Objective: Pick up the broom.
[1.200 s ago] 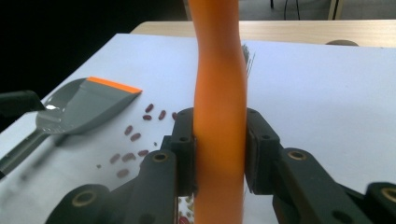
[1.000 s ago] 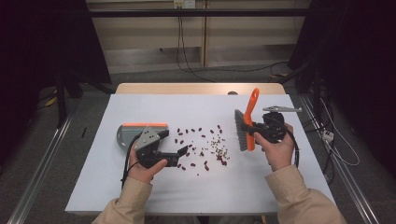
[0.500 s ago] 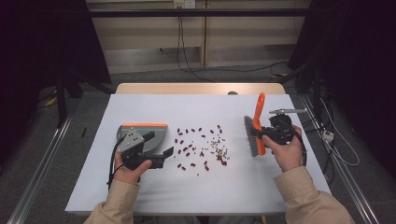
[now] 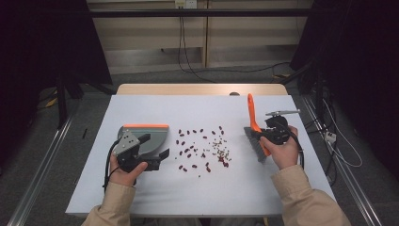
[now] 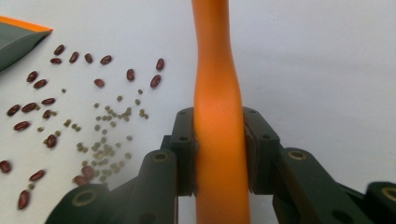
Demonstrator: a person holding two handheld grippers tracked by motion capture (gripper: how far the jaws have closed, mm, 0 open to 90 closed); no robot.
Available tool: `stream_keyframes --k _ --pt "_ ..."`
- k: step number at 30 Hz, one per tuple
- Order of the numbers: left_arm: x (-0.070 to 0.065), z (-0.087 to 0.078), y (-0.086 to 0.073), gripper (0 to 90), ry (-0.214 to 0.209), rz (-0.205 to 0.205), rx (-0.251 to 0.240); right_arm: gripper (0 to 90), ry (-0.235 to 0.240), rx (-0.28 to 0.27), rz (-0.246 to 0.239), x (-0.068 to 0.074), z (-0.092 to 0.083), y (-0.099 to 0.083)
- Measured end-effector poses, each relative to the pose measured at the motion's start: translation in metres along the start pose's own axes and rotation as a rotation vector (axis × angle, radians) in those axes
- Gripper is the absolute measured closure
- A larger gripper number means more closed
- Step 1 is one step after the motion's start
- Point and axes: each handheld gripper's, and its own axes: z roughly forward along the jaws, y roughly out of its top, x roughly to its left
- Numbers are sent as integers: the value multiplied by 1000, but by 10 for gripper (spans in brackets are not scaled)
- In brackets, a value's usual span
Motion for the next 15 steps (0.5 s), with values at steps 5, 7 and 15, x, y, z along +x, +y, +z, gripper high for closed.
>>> stream_keyframes --k 5,7,15 --pt "3 0 -2 59 10 -11 2 696 -28 12 -29 5 16 3" --pt "4 -1 -3 59 13 -13 3 695 -44 25 -53 7 22 4" --pt "6 -2 -4 59 13 -12 8 669 -51 29 -62 10 24 3"
